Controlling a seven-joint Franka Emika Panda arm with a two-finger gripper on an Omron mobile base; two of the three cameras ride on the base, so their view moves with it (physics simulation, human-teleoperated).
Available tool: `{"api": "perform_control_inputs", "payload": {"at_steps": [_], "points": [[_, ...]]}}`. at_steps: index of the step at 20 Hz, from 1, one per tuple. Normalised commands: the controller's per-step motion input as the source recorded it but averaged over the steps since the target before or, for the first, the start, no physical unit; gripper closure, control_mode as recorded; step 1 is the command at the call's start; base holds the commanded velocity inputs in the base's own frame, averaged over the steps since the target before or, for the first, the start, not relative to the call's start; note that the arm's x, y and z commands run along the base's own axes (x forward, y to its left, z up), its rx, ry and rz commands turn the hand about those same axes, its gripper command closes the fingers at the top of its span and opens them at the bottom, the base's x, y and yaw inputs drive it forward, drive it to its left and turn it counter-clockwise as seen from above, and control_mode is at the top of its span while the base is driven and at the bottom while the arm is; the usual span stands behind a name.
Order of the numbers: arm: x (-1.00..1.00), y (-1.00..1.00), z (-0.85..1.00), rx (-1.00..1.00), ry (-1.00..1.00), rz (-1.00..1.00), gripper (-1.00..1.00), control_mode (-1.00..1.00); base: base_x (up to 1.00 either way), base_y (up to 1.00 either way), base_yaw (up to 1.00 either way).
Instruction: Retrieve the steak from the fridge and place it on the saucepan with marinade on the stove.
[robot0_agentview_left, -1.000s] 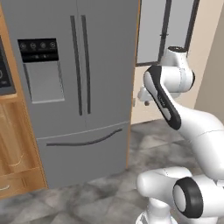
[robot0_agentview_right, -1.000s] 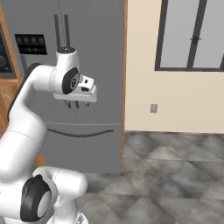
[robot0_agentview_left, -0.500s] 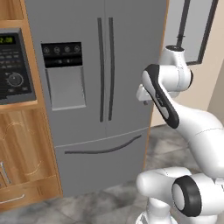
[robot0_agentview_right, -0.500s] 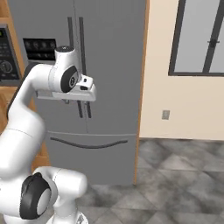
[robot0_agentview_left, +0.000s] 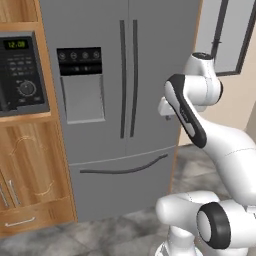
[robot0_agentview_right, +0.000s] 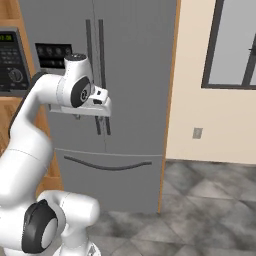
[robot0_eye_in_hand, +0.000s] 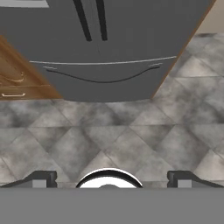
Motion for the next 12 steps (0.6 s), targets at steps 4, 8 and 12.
{"api": "perform_control_inputs", "payload": {"at_steps": [4, 8, 12], "points": [[0.00, 0.00, 0.00, 0.00, 0.00, 0.00, -1.00, 1.00, 0.00, 0.23, 0.12], [0.00, 0.00, 0.00, 0.00, 0.00, 0.00, -1.00, 1.00, -0.06, 0.17, 0.12], [0.00, 0.00, 0.00, 0.00, 0.00, 0.00, -1.00, 1.00, -0.04, 0.22, 0.07]]}}
